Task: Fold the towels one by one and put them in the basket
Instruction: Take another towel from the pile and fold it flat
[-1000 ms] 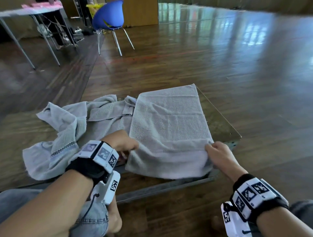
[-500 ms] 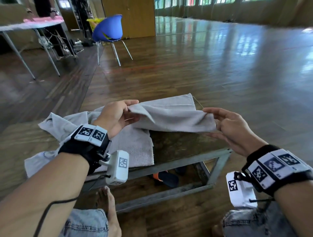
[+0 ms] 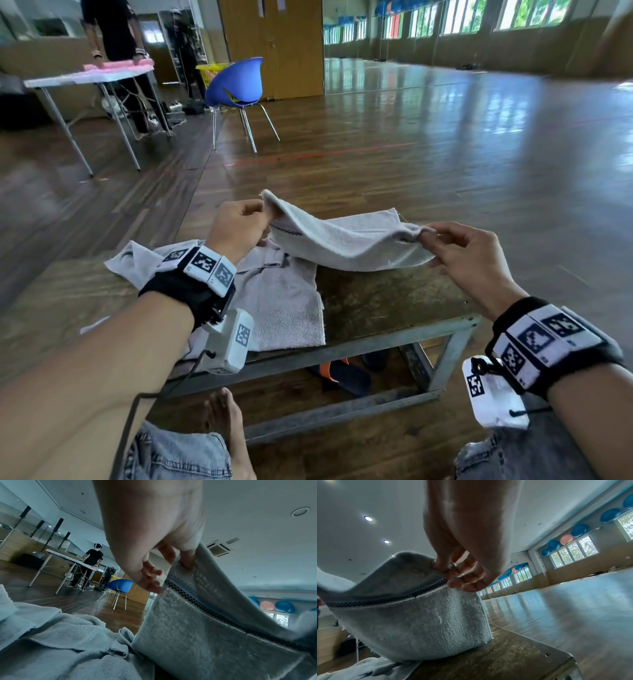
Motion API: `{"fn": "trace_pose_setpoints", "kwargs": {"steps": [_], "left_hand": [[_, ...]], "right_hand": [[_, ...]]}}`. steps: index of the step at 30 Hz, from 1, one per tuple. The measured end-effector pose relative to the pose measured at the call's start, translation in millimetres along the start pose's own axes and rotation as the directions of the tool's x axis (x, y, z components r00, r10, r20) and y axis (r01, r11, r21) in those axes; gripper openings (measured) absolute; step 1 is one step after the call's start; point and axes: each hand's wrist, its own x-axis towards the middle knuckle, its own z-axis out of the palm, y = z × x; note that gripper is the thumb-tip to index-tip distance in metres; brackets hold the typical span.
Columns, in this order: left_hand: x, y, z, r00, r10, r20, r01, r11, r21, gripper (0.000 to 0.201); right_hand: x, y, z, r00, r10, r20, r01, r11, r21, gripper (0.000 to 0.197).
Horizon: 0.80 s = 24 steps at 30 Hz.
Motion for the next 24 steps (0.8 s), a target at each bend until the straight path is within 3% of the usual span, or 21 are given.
{"fn": "trace_pose_setpoints", "kwargs": {"steps": [3,9,13,16,17,19,22,24], "left_hand": [[5,1,-6,0.999,-0.016,-0.038,0.015,0.999,-0.040,0.046],[5,4,-9,0.992,0.089,-0.084,-0.085,0.995,0.052,0.044],[2,2,-11,0.993,0.112,0.036,-0.115,0.990,0.086,0.048],[-1,-2,-9,0.988,-0.036,0.150,0.019,0.994,0.112,0.039],[-4,-4,-8,0.966,-0.138,0.218,0.120,0.988,0.094,0.031],[-15,-8,-4,0.865,-0.322,0.384,0.304,0.946,0.109,0.019],[-27,-12,-2,0.709,-0.450,0.543,0.349,0.893,0.284,0.008],[-30,-18,0,0.654,-0.480,0.585,0.372,0.877,0.305,0.011]], "right_hand": [[1,-10,-1,0.998,-0.045,-0.048,0.044,0.999,-0.026,0.005],[5,-28,-8,0.970,-0.168,-0.175,0.177,0.984,0.036,0.005],[13,-32,-15,0.962,-0.159,-0.223,0.183,0.979,0.090,0.016],[15,-33,-18,0.994,-0.050,-0.092,0.055,0.997,0.047,0.008],[14,-32,-19,1.000,0.021,-0.003,-0.021,0.998,0.052,0.009],[10,-31,-21,0.966,0.189,0.174,-0.187,0.982,-0.023,0.013],[6,-27,-24,0.844,0.422,0.331,-0.379,0.906,-0.189,0.014],[6,-19,-23,0.767,0.513,0.384,-0.436,0.857,-0.275,0.016]]}}
